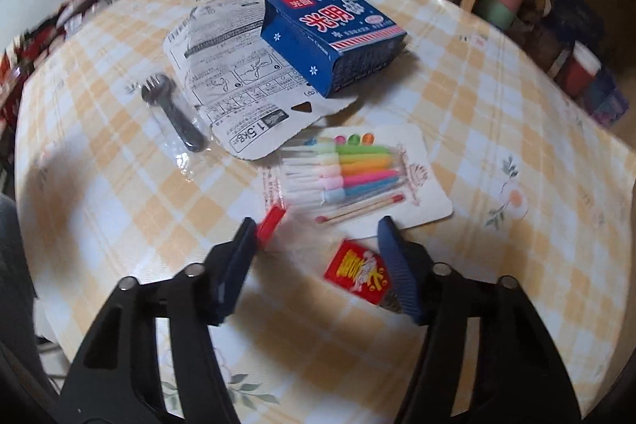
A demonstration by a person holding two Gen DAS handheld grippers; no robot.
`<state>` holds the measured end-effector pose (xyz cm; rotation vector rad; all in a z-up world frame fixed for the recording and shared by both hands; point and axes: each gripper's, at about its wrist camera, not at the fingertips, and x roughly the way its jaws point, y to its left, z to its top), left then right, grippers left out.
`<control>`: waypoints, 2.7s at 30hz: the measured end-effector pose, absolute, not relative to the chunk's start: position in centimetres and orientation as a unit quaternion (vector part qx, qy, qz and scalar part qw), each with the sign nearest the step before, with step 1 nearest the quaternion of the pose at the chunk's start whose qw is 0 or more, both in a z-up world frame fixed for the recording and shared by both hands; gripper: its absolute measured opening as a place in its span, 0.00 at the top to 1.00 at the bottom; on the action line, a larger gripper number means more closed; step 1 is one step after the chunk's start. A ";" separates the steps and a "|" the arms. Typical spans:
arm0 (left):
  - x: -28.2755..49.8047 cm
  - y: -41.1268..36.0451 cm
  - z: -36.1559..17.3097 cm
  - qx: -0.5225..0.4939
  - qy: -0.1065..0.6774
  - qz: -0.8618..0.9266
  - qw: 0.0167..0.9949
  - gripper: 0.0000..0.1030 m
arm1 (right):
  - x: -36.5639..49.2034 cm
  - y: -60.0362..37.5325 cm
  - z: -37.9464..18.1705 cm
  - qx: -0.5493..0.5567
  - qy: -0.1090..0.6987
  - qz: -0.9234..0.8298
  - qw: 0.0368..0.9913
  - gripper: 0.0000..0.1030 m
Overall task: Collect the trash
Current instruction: 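Grasp the red-capped lighter with the right gripper while the left gripper holds the box, then drop the cigarette box into the bin with the left gripper while the right carries the lighter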
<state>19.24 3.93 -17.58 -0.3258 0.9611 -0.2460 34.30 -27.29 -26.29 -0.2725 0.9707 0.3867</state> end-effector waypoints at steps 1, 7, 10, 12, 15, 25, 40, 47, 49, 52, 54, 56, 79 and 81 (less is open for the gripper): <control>19.2 4.0 -17.5 -0.154 0.458 -0.117 0.868 0.15 | 34.2 -27.3 -26.3 -0.123 0.466 0.182 0.857 0.46; 18.8 3.7 -17.5 -0.160 0.454 -0.127 0.867 0.15 | 32.3 -27.3 -26.3 -0.119 0.473 0.181 0.854 0.47; 18.4 3.2 -17.6 -0.154 0.454 -0.133 0.868 0.15 | 31.8 -27.2 -26.4 -0.120 0.486 0.183 0.846 0.33; 18.1 3.0 -17.7 -0.155 0.455 -0.137 0.866 0.15 | 31.3 -27.0 -26.6 -0.134 0.485 0.186 0.844 0.33; 17.6 2.8 -18.0 -0.154 0.458 -0.141 0.864 0.15 | 30.7 -27.5 -26.6 -0.132 0.490 0.189 0.840 0.36; 16.8 1.9 -18.5 -0.144 0.463 -0.148 0.862 0.15 | 30.1 -28.2 -26.2 -0.123 0.482 0.161 0.853 0.74; 13.8 1.6 -19.4 -0.078 0.458 -0.154 0.872 0.15 | 20.8 -26.2 -23.7 0.059 0.400 0.167 0.899 0.74; 11.7 1.2 -22.5 -0.053 0.484 -0.168 0.857 0.15 | 15.2 -24.5 -24.1 0.076 0.399 0.170 0.898 0.74; 11.1 1.1 -23.7 -0.041 0.493 -0.172 0.852 0.15 | 13.7 -24.1 -24.5 0.077 0.401 0.171 0.897 0.74; 10.6 1.0 -25.4 -0.025 0.507 -0.177 0.843 0.15 | 12.1 -23.7 -25.2 0.075 0.404 0.172 0.895 0.74; 10.5 1.0 -26.6 -0.013 0.517 -0.176 0.837 0.15 | 11.1 -23.2 -25.7 0.071 0.409 0.175 0.893 0.74; 10.4 0.9 -27.6 -0.004 0.524 -0.175 0.833 0.15 | 10.5 -22.9 -26.1 0.067 0.414 0.177 0.891 0.74; 10.8 1.8 -34.1 -0.046 0.619 -0.160 0.768 0.08 | 9.3 -20.8 -29.0 0.045 0.450 0.188 0.872 0.74; 10.7 1.9 -33.4 -0.046 0.605 -0.155 0.779 0.08 | 9.3 -20.4 -29.3 0.043 0.454 0.191 0.869 0.74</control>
